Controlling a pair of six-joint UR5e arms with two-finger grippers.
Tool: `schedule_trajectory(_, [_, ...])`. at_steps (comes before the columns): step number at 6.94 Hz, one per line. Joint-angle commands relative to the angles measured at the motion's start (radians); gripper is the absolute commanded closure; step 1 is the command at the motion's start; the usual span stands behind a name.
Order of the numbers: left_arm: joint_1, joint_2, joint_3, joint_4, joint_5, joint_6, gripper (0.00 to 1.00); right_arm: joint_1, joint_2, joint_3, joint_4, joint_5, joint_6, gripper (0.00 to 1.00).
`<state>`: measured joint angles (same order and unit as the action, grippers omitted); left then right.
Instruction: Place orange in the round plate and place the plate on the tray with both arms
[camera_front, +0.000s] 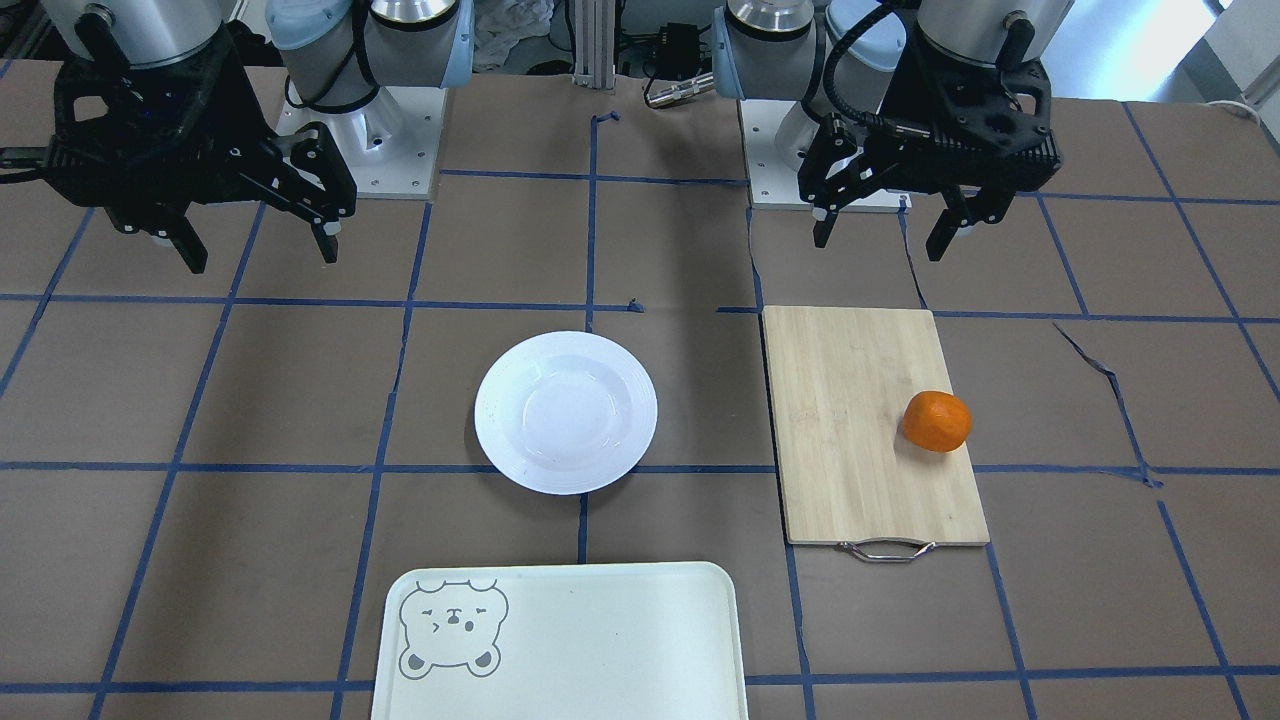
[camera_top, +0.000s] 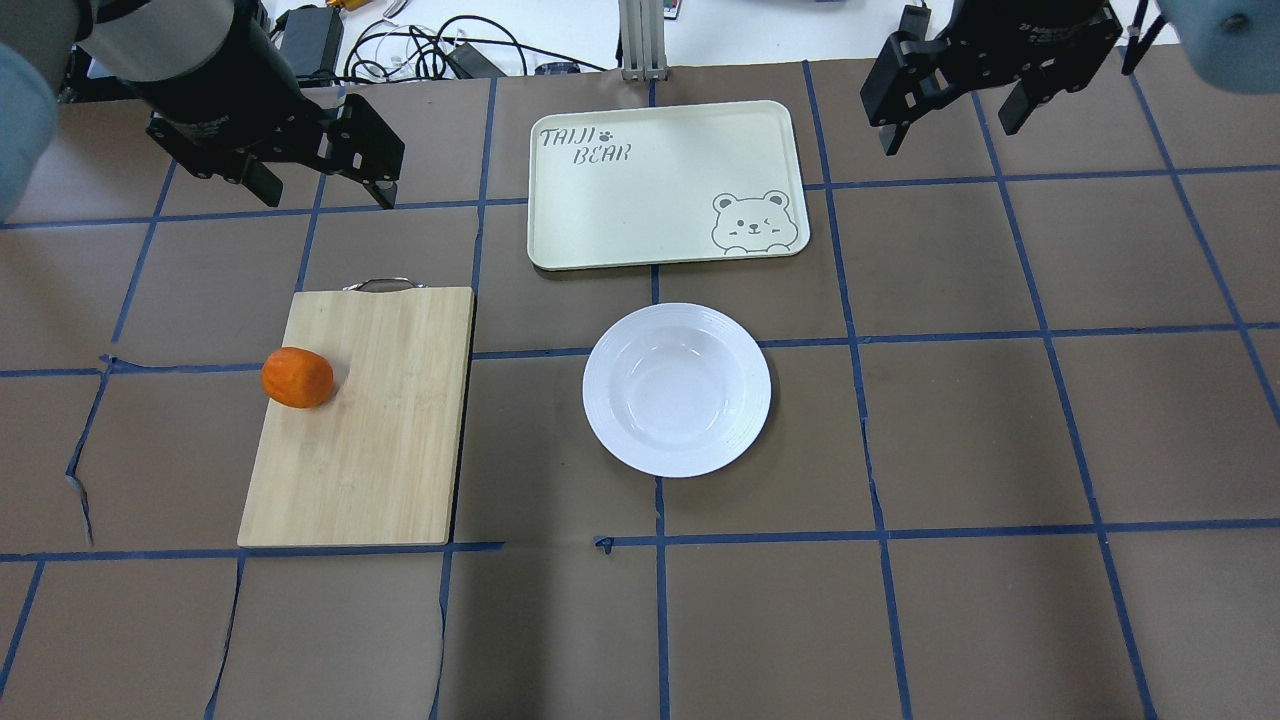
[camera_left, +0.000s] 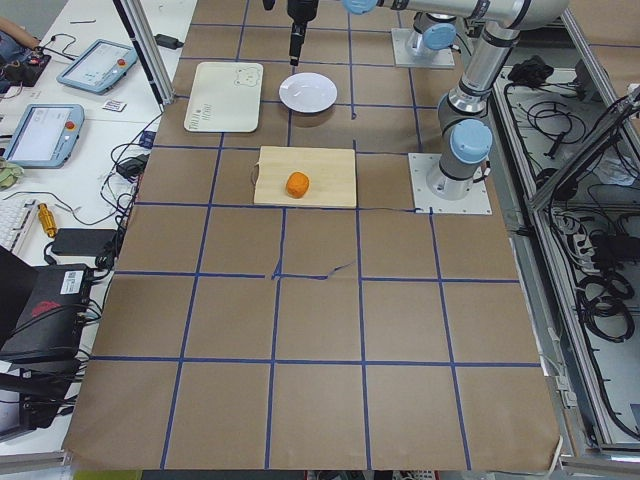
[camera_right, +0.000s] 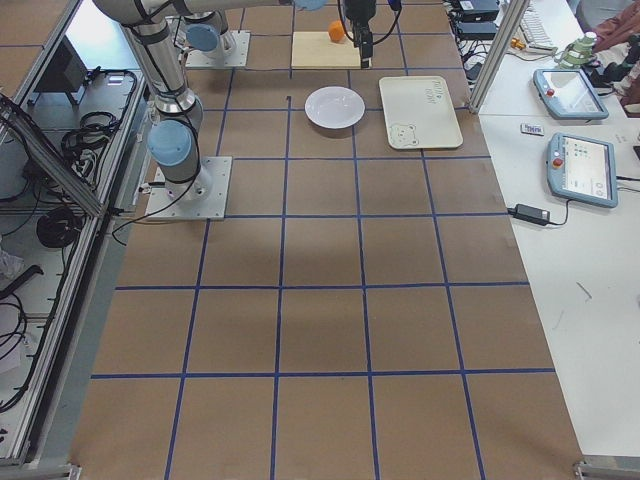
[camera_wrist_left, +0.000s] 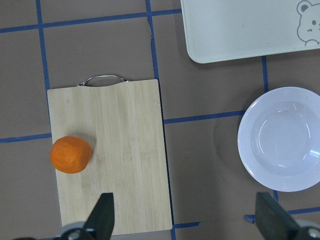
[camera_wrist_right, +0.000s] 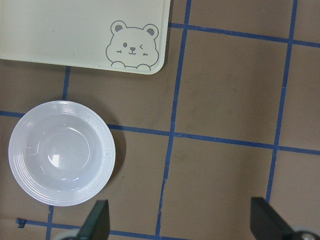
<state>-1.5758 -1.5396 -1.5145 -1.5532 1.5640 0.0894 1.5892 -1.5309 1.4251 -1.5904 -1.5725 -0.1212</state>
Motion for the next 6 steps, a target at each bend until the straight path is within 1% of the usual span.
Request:
schedule_trajectory(1, [0.023,-0.001,-0.015,-0.007,0.007,0.004,0.0,0.0,0.002,0.0,-0.002,0.0,0.0,0.0])
schedule_trajectory(2, [0.034,-0.001,-0.022,-0.008,0.008,0.013,0.0,0.0,0.002,0.0,0.0,0.0,0.002,0.0])
schedule_trajectory(3, [0.049,-0.026,-0.023,0.002,0.001,0.016,0.0,0.0,0.002,0.0,0.0,0.0,0.002,0.0])
schedule_trajectory(4, [0.071,-0.065,-0.044,0.007,0.002,0.019,0.0,0.0,0.002,0.0,0.0,0.0,0.0,0.0])
schedule_trajectory(6, [0.161,-0.15,-0.139,0.056,0.028,0.027,0.0,0.0,0.002,0.0,0.0,0.0,0.002,0.0])
